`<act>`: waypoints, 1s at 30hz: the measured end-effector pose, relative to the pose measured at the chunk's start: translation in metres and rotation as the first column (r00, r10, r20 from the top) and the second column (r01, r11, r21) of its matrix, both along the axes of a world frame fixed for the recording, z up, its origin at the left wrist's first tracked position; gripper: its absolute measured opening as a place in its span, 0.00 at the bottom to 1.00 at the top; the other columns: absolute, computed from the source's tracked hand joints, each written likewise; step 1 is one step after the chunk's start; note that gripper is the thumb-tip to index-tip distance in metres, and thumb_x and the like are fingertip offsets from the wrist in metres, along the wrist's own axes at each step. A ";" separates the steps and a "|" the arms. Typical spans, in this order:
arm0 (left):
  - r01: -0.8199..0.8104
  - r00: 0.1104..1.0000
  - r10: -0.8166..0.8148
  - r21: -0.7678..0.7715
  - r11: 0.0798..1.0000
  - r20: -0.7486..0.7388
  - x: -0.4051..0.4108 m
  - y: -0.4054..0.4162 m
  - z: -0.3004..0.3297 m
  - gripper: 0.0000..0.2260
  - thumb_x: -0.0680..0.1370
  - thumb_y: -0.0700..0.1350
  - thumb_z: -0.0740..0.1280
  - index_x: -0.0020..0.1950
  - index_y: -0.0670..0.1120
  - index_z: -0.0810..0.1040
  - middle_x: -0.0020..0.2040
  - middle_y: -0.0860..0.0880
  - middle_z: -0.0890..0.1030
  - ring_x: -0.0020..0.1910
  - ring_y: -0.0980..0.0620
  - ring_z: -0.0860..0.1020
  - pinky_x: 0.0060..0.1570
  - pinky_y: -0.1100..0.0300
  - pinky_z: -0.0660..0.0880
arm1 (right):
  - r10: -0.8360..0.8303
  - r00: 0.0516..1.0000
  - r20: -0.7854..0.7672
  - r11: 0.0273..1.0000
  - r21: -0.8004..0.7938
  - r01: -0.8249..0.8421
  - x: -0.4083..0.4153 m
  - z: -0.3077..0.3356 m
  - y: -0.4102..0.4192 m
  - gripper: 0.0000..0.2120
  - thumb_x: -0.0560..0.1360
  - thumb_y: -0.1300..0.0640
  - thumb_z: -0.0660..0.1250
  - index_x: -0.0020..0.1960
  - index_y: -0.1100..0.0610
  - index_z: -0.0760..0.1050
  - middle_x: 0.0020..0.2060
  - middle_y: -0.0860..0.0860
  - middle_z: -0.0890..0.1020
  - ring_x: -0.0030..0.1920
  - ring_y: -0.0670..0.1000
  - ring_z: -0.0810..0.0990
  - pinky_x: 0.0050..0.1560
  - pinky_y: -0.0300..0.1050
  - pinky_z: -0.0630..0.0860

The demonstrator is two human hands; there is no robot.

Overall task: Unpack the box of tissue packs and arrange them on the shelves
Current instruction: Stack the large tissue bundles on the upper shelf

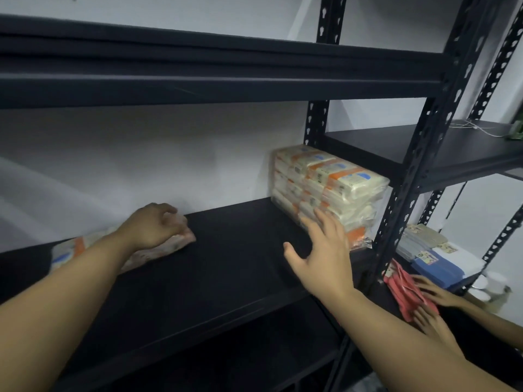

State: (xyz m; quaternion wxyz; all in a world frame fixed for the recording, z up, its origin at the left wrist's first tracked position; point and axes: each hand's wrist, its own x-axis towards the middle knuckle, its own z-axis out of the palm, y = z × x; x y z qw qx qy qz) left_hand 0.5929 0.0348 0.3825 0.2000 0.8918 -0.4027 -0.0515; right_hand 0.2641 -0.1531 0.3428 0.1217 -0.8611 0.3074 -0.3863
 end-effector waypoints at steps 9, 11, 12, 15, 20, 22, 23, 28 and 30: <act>-0.303 0.939 0.230 0.297 0.905 0.255 0.004 0.069 -0.029 0.43 0.71 0.81 0.49 0.82 0.65 0.47 0.80 0.43 0.62 0.77 0.35 0.60 0.74 0.32 0.56 | 0.204 0.966 -0.159 0.959 0.231 -0.165 0.046 -0.024 0.023 0.29 0.79 0.39 0.68 0.77 0.48 0.71 0.76 0.46 0.70 0.78 0.47 0.62 0.78 0.50 0.63; -0.276 0.944 0.205 0.280 0.920 0.257 0.004 0.072 -0.032 0.43 0.71 0.81 0.49 0.83 0.65 0.47 0.78 0.43 0.65 0.75 0.36 0.63 0.73 0.34 0.58 | 0.227 0.958 -0.175 0.952 0.248 -0.180 0.054 -0.028 0.027 0.29 0.79 0.39 0.68 0.76 0.48 0.71 0.76 0.46 0.70 0.78 0.47 0.62 0.77 0.50 0.64; -0.265 0.947 0.196 0.276 0.924 0.255 0.003 0.072 -0.033 0.43 0.71 0.80 0.49 0.83 0.64 0.48 0.77 0.43 0.65 0.75 0.36 0.63 0.73 0.35 0.58 | 0.237 0.955 -0.180 0.949 0.252 -0.188 0.058 -0.029 0.028 0.29 0.79 0.38 0.68 0.76 0.48 0.71 0.76 0.46 0.70 0.78 0.48 0.62 0.77 0.50 0.64; -0.216 0.954 0.144 0.269 0.939 0.264 -0.008 0.067 -0.031 0.45 0.68 0.82 0.47 0.82 0.64 0.50 0.77 0.43 0.66 0.75 0.38 0.64 0.73 0.37 0.59 | 0.269 0.945 -0.184 0.941 0.258 -0.218 0.068 -0.030 0.031 0.30 0.78 0.37 0.68 0.77 0.48 0.70 0.76 0.47 0.70 0.77 0.48 0.63 0.77 0.52 0.65; -0.077 0.969 0.029 0.187 0.979 0.245 -0.041 0.041 -0.032 0.48 0.62 0.83 0.47 0.81 0.65 0.56 0.79 0.46 0.67 0.78 0.41 0.63 0.75 0.39 0.59 | 0.353 0.926 -0.131 0.906 0.294 -0.304 0.078 -0.029 0.029 0.38 0.76 0.33 0.69 0.80 0.46 0.64 0.78 0.46 0.67 0.78 0.48 0.62 0.76 0.52 0.66; -0.009 0.976 -0.021 0.132 0.991 0.218 -0.054 0.027 -0.034 0.50 0.62 0.84 0.51 0.81 0.64 0.58 0.79 0.48 0.67 0.79 0.43 0.62 0.76 0.39 0.58 | 0.411 0.907 -0.092 0.865 0.355 -0.356 0.078 -0.029 0.025 0.44 0.72 0.29 0.70 0.82 0.42 0.58 0.80 0.46 0.63 0.80 0.49 0.59 0.77 0.54 0.65; 0.025 0.980 -0.043 0.099 0.995 0.193 -0.061 0.019 -0.035 0.51 0.62 0.84 0.53 0.81 0.62 0.59 0.79 0.49 0.67 0.79 0.43 0.62 0.76 0.39 0.58 | 0.436 0.897 -0.069 0.841 0.386 -0.379 0.078 -0.029 0.022 0.47 0.70 0.27 0.70 0.82 0.39 0.56 0.81 0.46 0.60 0.81 0.49 0.57 0.77 0.55 0.64; 0.120 0.989 -0.120 0.003 0.993 0.085 -0.085 0.004 -0.036 0.46 0.66 0.79 0.62 0.81 0.60 0.60 0.82 0.50 0.62 0.81 0.45 0.58 0.78 0.40 0.55 | 0.480 0.875 -0.066 0.802 0.437 -0.407 0.071 -0.039 0.013 0.48 0.66 0.23 0.71 0.80 0.35 0.58 0.82 0.44 0.55 0.81 0.50 0.55 0.77 0.58 0.65; 0.141 0.986 -0.139 -0.015 0.990 0.089 -0.079 0.013 -0.035 0.43 0.68 0.78 0.62 0.80 0.61 0.62 0.82 0.50 0.61 0.81 0.46 0.58 0.79 0.42 0.55 | 0.469 0.880 -0.073 0.811 0.431 -0.396 0.071 -0.042 0.011 0.46 0.68 0.25 0.71 0.80 0.36 0.60 0.82 0.44 0.55 0.81 0.51 0.58 0.77 0.59 0.66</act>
